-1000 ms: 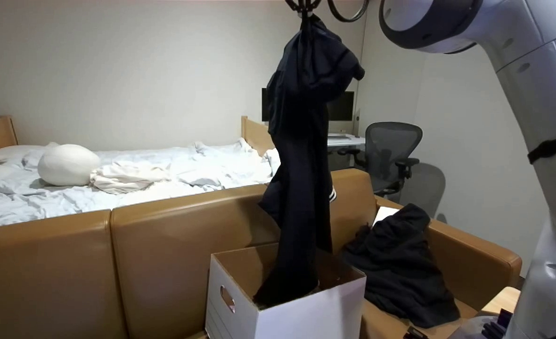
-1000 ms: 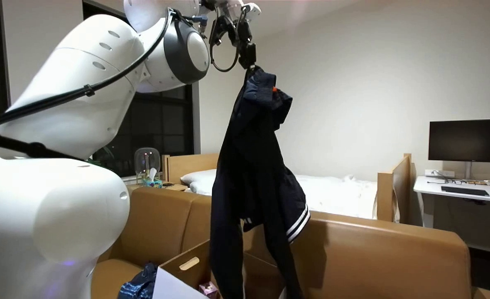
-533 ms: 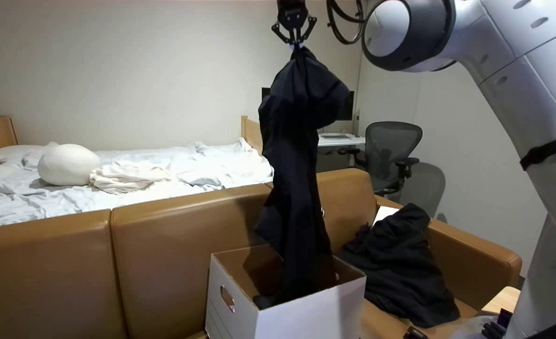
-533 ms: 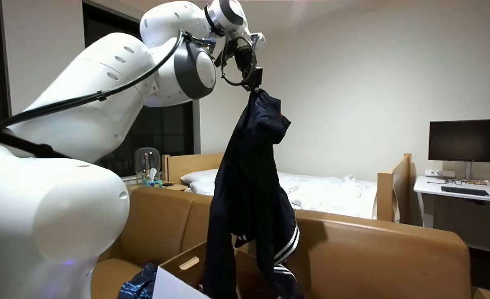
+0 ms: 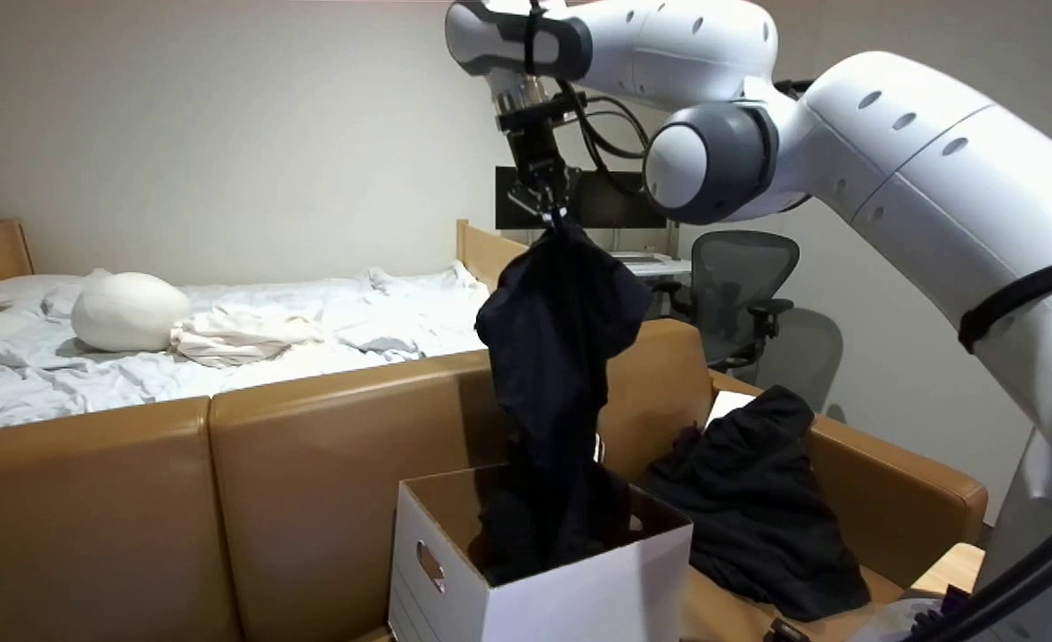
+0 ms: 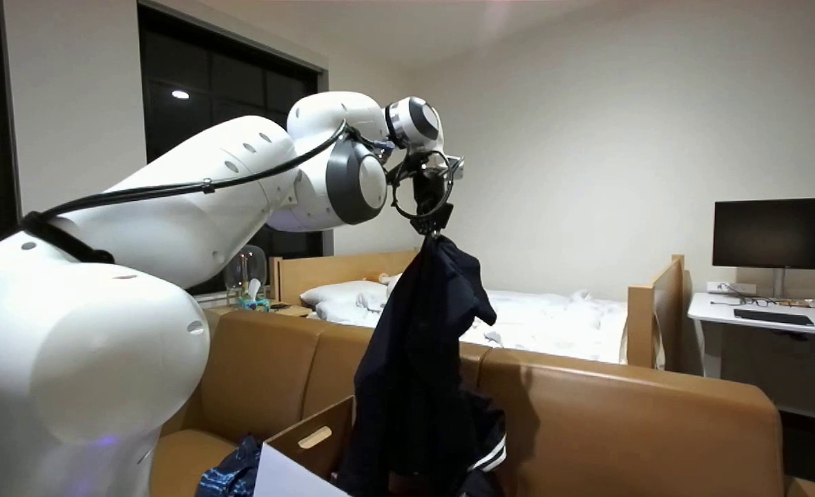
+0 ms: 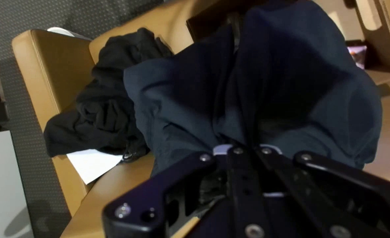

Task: Pick up the black cloth and put it in the box

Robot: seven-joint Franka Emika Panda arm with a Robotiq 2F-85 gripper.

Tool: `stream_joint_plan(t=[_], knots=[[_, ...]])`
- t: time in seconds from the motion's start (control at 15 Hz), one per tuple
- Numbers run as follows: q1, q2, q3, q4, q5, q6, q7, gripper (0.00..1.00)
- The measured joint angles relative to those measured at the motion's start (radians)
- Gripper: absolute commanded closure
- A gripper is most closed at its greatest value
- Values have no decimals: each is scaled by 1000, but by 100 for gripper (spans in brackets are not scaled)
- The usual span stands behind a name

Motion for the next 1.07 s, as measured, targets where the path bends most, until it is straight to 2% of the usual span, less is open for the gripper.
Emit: stream_joint_plan(t=[0.47, 0.8, 1.07], knots=[[12, 166, -15, 1, -21, -213, -188, 100], [62, 242, -14, 1, -38, -364, -318, 100], [119, 302, -14, 0, -100, -493, -418, 100]])
